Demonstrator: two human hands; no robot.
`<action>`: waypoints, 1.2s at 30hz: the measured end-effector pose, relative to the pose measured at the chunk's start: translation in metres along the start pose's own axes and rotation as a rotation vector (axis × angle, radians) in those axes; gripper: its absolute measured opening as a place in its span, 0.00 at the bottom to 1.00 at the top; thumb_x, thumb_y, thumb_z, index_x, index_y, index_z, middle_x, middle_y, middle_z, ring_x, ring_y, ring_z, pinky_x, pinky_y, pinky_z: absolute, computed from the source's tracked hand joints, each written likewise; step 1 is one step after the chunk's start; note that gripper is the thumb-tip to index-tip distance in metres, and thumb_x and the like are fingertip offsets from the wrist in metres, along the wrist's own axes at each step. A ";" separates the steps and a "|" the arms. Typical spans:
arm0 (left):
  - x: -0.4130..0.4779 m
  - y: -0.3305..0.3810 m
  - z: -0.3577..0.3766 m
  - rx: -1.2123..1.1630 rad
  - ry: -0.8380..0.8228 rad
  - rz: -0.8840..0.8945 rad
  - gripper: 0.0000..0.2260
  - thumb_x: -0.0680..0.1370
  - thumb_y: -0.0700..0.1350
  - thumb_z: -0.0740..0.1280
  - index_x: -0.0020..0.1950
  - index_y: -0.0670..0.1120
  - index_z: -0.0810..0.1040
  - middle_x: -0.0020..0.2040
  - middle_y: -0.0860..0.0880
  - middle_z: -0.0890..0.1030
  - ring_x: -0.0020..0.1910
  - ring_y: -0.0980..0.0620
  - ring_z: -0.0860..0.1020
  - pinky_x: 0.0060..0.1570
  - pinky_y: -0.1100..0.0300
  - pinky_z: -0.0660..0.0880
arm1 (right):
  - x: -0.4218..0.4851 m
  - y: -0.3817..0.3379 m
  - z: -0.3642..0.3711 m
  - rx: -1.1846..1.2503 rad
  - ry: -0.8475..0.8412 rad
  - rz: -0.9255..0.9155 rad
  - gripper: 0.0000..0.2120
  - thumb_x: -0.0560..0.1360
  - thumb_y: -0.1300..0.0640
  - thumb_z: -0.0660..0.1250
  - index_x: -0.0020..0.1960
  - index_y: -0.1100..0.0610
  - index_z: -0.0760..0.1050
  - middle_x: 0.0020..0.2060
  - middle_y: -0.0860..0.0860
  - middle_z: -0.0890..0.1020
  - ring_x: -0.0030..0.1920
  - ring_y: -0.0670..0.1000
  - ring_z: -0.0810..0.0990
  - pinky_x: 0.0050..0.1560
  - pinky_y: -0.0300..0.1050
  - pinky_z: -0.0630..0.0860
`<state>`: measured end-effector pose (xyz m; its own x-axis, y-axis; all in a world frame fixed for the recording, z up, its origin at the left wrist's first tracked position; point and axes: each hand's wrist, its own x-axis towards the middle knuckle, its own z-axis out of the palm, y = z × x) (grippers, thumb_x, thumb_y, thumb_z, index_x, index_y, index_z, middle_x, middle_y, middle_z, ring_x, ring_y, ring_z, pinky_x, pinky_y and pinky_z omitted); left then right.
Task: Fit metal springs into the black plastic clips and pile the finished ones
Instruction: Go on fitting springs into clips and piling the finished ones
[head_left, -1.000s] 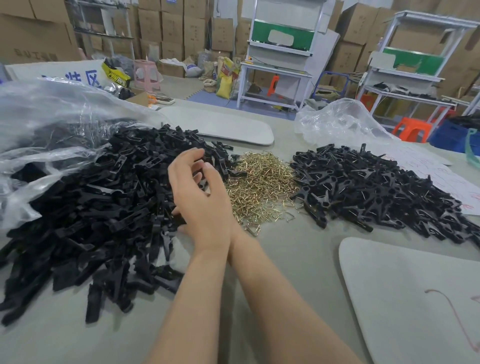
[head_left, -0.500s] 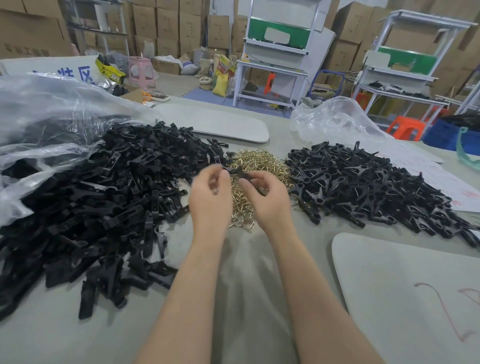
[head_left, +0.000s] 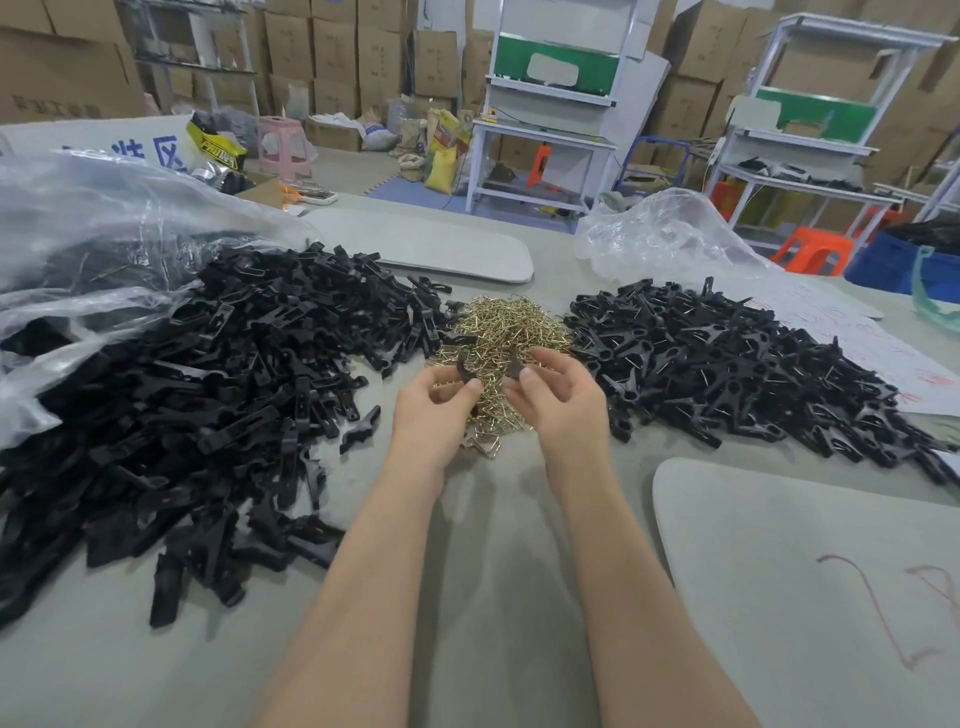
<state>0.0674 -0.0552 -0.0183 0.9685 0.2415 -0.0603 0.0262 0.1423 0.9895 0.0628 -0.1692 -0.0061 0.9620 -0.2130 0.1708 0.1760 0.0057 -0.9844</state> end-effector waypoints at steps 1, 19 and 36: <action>-0.001 0.000 0.001 0.002 -0.016 -0.001 0.05 0.76 0.42 0.69 0.48 0.51 0.76 0.41 0.52 0.78 0.39 0.56 0.76 0.43 0.60 0.74 | 0.001 0.000 0.000 -0.010 0.000 -0.004 0.11 0.77 0.62 0.65 0.59 0.60 0.76 0.49 0.56 0.82 0.50 0.54 0.82 0.51 0.43 0.79; 0.002 -0.001 0.001 0.053 -0.060 0.108 0.09 0.76 0.40 0.69 0.56 0.42 0.79 0.40 0.53 0.81 0.39 0.58 0.78 0.48 0.61 0.78 | 0.004 0.003 -0.001 -0.262 -0.108 -0.089 0.10 0.78 0.61 0.65 0.57 0.57 0.80 0.52 0.54 0.83 0.55 0.53 0.80 0.56 0.41 0.75; -0.001 0.003 0.001 -0.019 -0.088 0.059 0.09 0.78 0.40 0.67 0.57 0.41 0.78 0.44 0.47 0.81 0.41 0.55 0.79 0.41 0.67 0.78 | 0.006 0.005 -0.003 -0.261 -0.092 -0.065 0.09 0.77 0.59 0.66 0.56 0.55 0.80 0.50 0.52 0.83 0.53 0.51 0.81 0.54 0.39 0.75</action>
<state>0.0666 -0.0563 -0.0155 0.9863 0.1648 0.0103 -0.0353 0.1491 0.9882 0.0684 -0.1736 -0.0107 0.9674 -0.1155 0.2254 0.1897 -0.2594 -0.9470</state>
